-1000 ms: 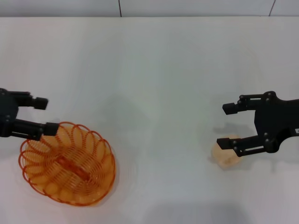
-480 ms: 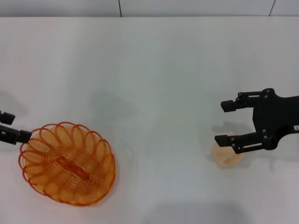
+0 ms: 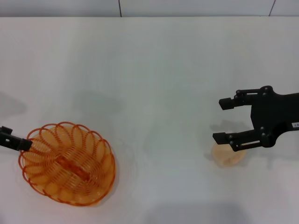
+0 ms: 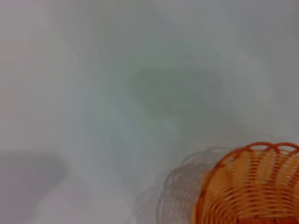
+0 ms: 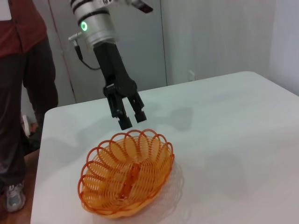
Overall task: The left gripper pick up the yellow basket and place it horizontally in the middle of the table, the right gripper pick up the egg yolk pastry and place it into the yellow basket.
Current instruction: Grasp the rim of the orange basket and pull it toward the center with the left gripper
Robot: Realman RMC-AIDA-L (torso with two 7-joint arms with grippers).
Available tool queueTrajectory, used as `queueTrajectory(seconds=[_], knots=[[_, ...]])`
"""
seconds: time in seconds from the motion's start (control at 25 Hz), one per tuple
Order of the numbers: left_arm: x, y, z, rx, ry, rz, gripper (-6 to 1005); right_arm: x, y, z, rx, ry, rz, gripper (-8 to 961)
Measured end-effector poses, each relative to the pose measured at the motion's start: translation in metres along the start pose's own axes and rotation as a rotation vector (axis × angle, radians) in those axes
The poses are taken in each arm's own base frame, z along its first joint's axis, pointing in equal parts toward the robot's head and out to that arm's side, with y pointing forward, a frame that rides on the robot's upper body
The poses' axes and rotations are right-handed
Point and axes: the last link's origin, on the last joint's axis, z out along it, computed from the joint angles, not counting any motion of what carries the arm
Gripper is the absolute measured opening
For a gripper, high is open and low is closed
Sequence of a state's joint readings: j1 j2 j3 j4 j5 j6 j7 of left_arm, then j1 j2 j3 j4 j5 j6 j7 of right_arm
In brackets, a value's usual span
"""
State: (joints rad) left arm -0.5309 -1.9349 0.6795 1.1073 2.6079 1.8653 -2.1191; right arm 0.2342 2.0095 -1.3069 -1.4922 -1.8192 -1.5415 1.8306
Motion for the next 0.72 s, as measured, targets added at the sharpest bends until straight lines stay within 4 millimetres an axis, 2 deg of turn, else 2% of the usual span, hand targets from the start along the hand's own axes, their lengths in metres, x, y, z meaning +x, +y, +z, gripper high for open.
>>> queueTrajectory(seconds=[0.12, 0.4, 0.72], knots=[[0.001, -0.001, 0.01, -0.003, -0.018, -0.015, 887, 0.0, 0.0, 0.0, 0.0, 0.0, 0.0, 801], [0.007, -0.002, 0.02, 0.007, -0.041, -0.03, 887, 0.0, 0.0, 0.0, -0.001, 0.0, 0.0, 801], [0.023, 0.002, 0.023, 0.033, -0.1, -0.039, 886, 0.0, 0.0, 0.001, -0.002, -0.001, 0.004, 801]])
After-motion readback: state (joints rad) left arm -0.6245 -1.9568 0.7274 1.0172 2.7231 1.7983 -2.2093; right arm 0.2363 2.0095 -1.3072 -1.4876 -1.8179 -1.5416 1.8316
